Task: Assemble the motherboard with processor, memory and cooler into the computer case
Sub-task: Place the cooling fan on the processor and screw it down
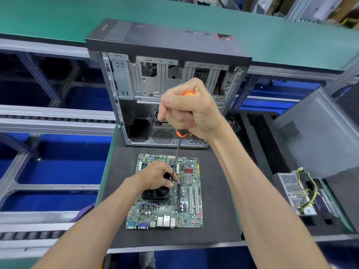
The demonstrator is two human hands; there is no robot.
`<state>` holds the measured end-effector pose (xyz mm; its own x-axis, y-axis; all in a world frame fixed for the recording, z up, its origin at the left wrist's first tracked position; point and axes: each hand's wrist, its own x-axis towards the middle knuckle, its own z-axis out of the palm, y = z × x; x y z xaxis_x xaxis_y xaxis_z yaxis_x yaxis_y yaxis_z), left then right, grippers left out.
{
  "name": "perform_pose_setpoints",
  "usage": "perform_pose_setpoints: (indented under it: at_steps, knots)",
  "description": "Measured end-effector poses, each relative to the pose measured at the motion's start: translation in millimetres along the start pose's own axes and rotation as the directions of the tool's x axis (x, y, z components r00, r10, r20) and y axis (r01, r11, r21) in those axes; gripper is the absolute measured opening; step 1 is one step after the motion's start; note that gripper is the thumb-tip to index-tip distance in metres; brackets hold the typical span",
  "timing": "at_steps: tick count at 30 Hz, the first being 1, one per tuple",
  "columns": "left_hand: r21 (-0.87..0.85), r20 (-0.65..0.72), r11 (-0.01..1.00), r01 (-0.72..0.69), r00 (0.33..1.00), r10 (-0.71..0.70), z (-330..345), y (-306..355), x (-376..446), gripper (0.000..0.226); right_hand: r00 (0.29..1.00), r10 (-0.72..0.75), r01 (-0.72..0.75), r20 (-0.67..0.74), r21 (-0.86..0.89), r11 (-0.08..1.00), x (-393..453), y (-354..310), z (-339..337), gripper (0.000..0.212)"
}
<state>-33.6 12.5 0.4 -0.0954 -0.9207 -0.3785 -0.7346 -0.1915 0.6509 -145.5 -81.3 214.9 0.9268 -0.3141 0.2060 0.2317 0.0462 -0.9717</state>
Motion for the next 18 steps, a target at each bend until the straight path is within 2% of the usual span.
perform_pose_setpoints:
  at_steps: [5, 7, 8, 9, 11, 12, 13, 14, 16, 18]
  knots:
    - [-0.020, -0.006, 1.000, 0.016, 1.000, -0.016, 2, -3, 1, 0.019, 0.972, -0.058, 0.043, -0.226, -0.069, 0.997, -1, 4, 14, 0.028]
    - [-0.027, 0.000, 1.000, 0.012, 1.000, -0.012, 2, -3, 2, 0.018, 0.916, -0.094, 0.045, -0.389, -0.132, 0.990, -2, 6, 23, 0.031]
    - [-0.022, 0.004, 1.000, 0.014, 1.000, -0.014, 3, -3, 1, 0.018, 0.856, -0.134, 0.041, -0.499, -0.193, 0.980, -2, 8, 27, 0.033]
    - [-0.016, 0.007, 1.000, 0.018, 1.000, -0.018, 3, -3, 1, 0.018, 0.766, -0.198, 0.030, -0.612, -0.273, 0.961, -1, 10, 31, 0.035]
    - [-0.017, 0.010, 0.999, 0.031, 0.999, -0.031, 3, -4, 2, 0.019, 0.513, -0.359, -0.022, -0.780, -0.430, 0.903, -3, 15, 36, 0.038]
    - [-0.022, 0.009, 0.999, 0.038, 0.999, -0.038, 4, -4, 1, 0.019, 0.389, -0.424, -0.055, -0.818, -0.480, 0.875, -3, 18, 37, 0.038]
    - [-0.022, 0.004, 0.999, 0.036, 0.999, -0.036, 3, -4, 2, 0.019, 0.302, -0.471, -0.072, -0.829, -0.512, 0.856, -4, 20, 37, 0.038]
    - [-0.025, 0.006, 0.999, 0.033, 0.999, -0.033, 2, -4, 3, 0.019, 0.256, -0.497, -0.078, -0.829, -0.530, 0.844, -6, 22, 37, 0.038]
    - [-0.039, 0.012, 0.999, 0.032, 0.999, -0.032, 1, -3, 3, 0.019, 0.242, -0.532, -0.058, -0.812, -0.559, 0.827, -11, 22, 36, 0.037]
    - [-0.044, 0.026, 0.998, 0.044, 0.999, -0.043, 0, -2, 3, 0.020, 0.321, -0.516, -0.011, -0.794, -0.548, 0.836, -15, 20, 34, 0.035]
